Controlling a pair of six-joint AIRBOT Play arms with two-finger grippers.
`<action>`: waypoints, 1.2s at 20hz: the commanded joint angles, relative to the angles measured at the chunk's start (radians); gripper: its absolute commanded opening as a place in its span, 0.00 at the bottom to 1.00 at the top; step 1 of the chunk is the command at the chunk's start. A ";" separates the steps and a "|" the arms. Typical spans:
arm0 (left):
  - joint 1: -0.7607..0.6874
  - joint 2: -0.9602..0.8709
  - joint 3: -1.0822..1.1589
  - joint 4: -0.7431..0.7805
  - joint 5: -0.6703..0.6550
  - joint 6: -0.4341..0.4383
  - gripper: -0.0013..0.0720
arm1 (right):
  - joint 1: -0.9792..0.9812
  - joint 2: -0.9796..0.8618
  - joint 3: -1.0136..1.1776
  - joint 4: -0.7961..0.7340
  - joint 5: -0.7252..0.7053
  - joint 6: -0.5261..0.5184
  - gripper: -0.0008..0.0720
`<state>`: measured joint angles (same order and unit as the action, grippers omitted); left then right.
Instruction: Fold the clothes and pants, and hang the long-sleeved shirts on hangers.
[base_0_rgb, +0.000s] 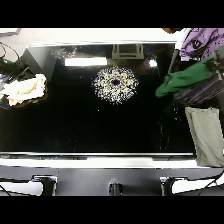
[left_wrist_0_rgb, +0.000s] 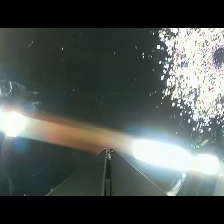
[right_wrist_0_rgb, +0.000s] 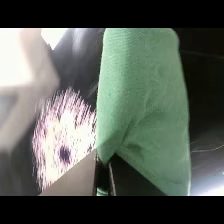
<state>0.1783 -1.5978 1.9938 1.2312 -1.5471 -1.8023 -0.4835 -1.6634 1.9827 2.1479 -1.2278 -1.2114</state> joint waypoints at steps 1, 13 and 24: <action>0.001 0.001 0.000 0.000 -0.020 0.000 0.04 | -0.085 0.023 0.023 -0.112 0.011 0.132 0.05; 0.001 0.001 0.000 0.000 -0.071 0.027 0.04 | -0.114 0.121 0.023 -0.597 -0.286 0.311 0.05; 0.001 0.001 0.000 0.000 -0.087 0.049 0.04 | -0.114 0.180 -0.049 -0.859 -0.567 0.171 0.05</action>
<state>0.1783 -1.5974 1.9938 1.2308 -1.6295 -1.7603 -0.5972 -1.4990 1.9766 1.3689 -1.7313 -0.9863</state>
